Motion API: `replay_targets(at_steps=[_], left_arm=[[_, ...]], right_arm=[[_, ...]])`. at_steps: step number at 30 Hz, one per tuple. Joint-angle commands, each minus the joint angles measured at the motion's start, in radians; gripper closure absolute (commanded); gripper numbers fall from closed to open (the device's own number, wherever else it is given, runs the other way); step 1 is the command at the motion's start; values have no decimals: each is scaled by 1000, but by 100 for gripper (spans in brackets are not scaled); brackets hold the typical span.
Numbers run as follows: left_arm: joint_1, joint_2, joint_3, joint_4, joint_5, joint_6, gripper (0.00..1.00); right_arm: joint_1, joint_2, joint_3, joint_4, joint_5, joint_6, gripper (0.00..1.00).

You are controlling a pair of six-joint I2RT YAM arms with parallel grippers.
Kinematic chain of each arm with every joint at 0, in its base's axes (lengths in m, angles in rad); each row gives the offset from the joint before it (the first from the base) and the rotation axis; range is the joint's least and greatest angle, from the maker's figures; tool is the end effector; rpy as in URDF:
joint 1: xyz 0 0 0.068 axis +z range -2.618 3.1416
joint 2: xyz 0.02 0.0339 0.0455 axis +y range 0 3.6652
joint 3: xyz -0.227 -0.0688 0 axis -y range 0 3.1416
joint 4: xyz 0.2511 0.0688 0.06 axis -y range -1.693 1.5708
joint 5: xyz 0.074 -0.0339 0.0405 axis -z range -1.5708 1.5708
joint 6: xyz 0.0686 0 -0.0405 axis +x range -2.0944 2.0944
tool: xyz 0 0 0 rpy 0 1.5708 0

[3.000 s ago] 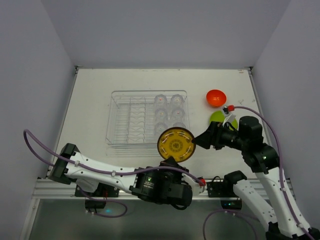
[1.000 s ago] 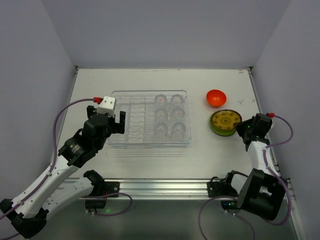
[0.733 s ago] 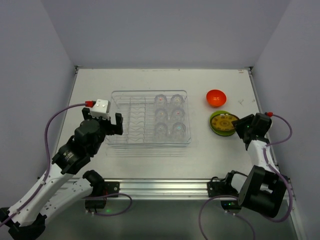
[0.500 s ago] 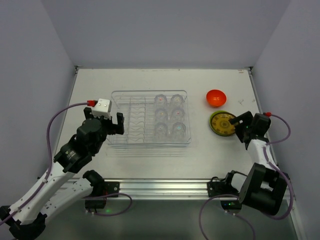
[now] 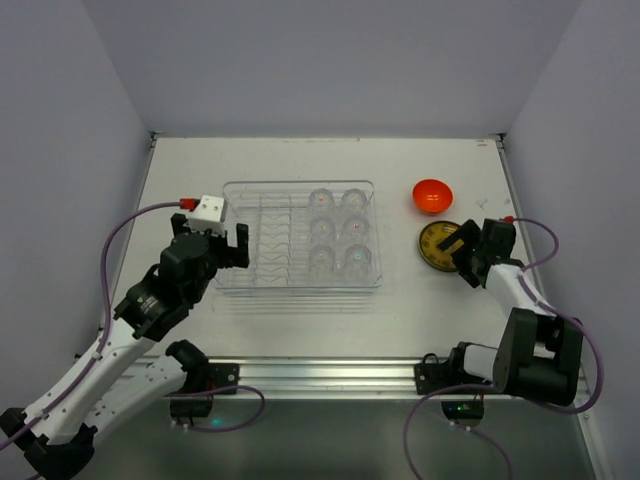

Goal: Unload the mixed dishes from the dish rack

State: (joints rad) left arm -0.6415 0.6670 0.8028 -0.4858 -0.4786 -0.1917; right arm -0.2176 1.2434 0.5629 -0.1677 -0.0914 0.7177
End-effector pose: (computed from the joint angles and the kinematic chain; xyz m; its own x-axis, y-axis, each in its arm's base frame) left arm 0.1864 -0.0998 0.3011 -0.3049 0.0166 -0.9523 0.1288 0.9914 -0.0240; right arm 0.2689 -0.0530 0.1103 -0.4491 0.7700 -0.4532 0.5992 0.6358 0.4865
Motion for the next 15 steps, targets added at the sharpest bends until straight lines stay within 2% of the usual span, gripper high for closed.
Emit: replay_targets(at_steps=[1,7,10,15], left_arm=[[14,9,-8,46,21,-12,0],[22,63,19,32,52,-54,0],[22,83,61,3,58,-171,0],[22,89,76,15,161,-322,0]], right_arm=[[17,-27,42,-47,117,-20,1],[17,-87,58,-130,145,-23,1],[17,-134,58,-180,160,-23,1],[18,-370,54,-262,107,-49,1]])
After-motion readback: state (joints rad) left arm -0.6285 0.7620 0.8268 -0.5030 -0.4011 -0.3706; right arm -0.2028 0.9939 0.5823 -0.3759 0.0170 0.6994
